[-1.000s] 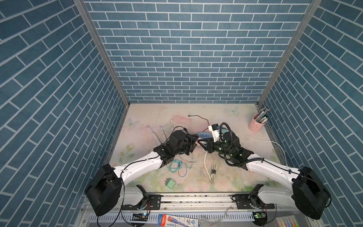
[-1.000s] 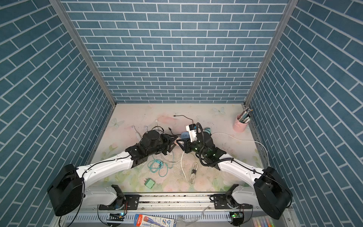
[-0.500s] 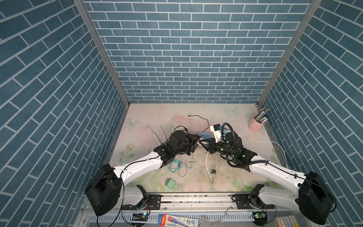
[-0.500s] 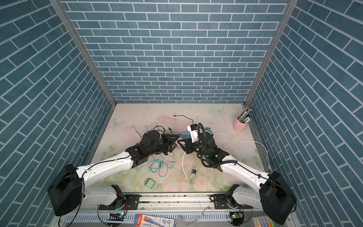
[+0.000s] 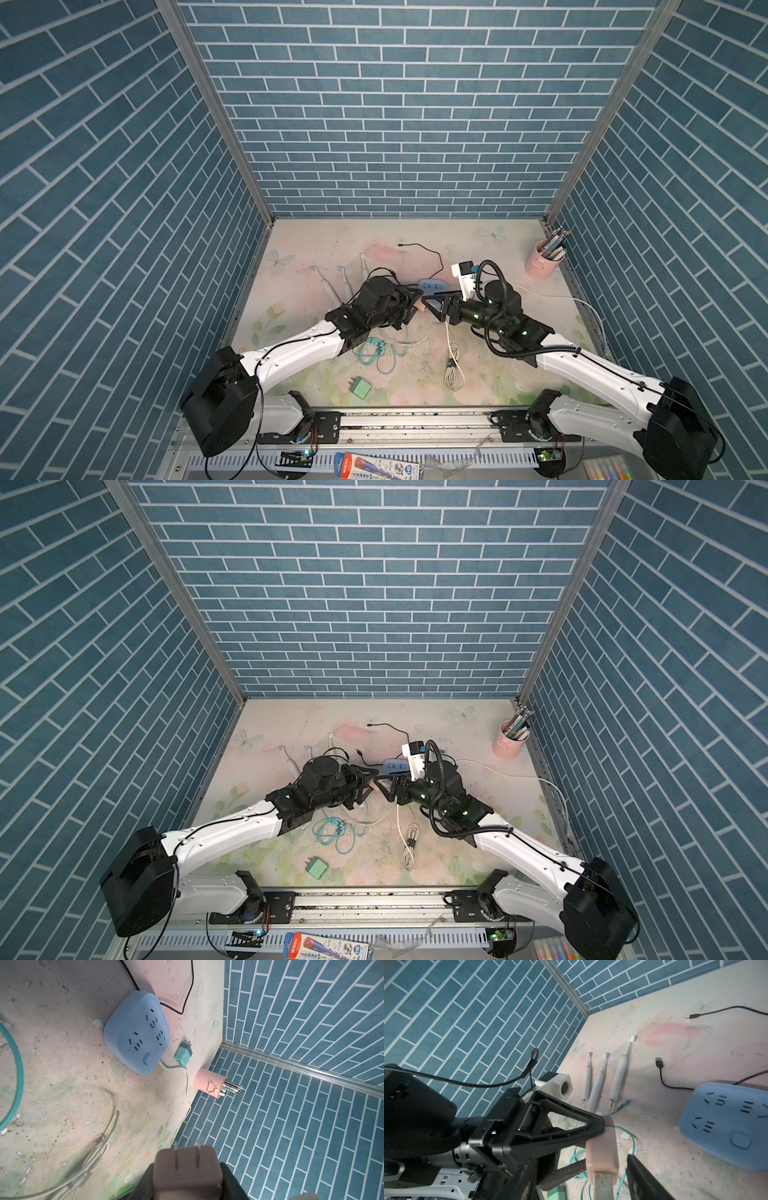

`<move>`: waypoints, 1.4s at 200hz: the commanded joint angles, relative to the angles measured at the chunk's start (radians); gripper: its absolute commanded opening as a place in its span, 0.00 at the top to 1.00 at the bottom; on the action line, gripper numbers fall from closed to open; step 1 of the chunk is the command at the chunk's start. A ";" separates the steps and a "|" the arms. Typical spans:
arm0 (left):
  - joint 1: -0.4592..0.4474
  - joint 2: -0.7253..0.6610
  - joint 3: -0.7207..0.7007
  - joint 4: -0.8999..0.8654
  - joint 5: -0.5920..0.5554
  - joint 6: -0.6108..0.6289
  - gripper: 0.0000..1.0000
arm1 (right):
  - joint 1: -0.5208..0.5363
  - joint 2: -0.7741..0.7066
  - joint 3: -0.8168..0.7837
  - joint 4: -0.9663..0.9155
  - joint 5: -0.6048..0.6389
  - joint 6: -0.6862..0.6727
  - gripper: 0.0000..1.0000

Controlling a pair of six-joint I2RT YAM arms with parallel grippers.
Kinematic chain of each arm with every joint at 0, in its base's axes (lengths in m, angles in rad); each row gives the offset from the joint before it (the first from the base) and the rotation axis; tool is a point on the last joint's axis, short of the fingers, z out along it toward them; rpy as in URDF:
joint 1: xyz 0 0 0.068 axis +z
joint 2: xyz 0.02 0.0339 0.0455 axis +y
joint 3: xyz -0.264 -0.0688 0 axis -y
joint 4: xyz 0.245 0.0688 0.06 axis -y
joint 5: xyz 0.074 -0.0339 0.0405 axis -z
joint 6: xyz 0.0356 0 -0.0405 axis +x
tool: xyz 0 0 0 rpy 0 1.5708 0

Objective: Charge the electric toothbrush
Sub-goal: Insert the plug into the socket.

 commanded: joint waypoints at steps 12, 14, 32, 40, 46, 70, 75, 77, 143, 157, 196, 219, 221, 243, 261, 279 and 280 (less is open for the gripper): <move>0.003 -0.008 0.019 -0.001 0.001 0.020 1.00 | 0.001 0.058 0.061 -0.046 -0.032 0.009 0.41; 0.002 -0.008 0.019 -0.002 0.001 0.020 1.00 | 0.000 0.060 0.063 -0.045 -0.033 0.007 0.42; 0.002 -0.014 0.015 -0.005 0.000 0.022 1.00 | 0.001 0.072 0.076 -0.038 -0.041 -0.006 0.49; 0.002 -0.015 0.013 -0.003 -0.002 0.023 1.00 | 0.001 0.076 0.080 -0.041 -0.036 -0.014 0.55; 0.002 -0.015 0.012 -0.003 -0.003 0.022 1.00 | 0.001 0.077 0.083 -0.041 -0.035 -0.020 0.57; 0.002 -0.017 0.006 0.003 -0.002 0.017 1.00 | 0.001 0.097 0.105 -0.074 -0.041 -0.054 0.62; 0.002 -0.019 0.005 0.003 -0.002 0.016 1.00 | 0.001 0.103 0.111 -0.087 -0.046 -0.058 0.61; 0.002 -0.019 0.004 0.003 -0.003 0.016 1.00 | 0.000 0.105 0.112 -0.092 -0.048 -0.059 0.61; 0.002 -0.019 0.000 0.036 -0.009 0.002 1.00 | 0.001 0.156 0.104 -0.077 -0.057 -0.062 0.74; 0.002 -0.019 0.003 0.036 -0.009 0.002 1.00 | 0.001 0.159 0.104 -0.063 -0.058 -0.062 0.86; 0.002 -0.022 -0.002 0.046 -0.012 0.008 0.93 | 0.000 0.110 0.101 -0.082 0.004 -0.080 1.00; 0.002 -0.021 -0.002 0.051 -0.012 0.024 0.45 | 0.001 0.067 0.098 -0.124 0.064 -0.084 1.00; 0.002 -0.022 -0.001 0.050 -0.012 0.024 0.42 | 0.000 0.065 0.098 -0.130 0.069 -0.084 1.00; 0.010 -0.027 -0.002 0.028 -0.017 0.037 0.17 | -0.011 0.061 0.125 -0.244 0.111 -0.086 1.00; 0.040 -0.044 0.015 -0.042 0.002 0.083 0.00 | -0.046 0.070 0.178 -0.408 0.129 -0.113 1.00; 0.088 -0.080 0.047 -0.199 0.021 0.181 0.00 | -0.120 0.112 0.259 -0.594 0.085 -0.149 1.00; 0.089 -0.083 0.050 -0.212 0.020 0.187 0.00 | -0.123 0.116 0.266 -0.604 0.079 -0.152 1.00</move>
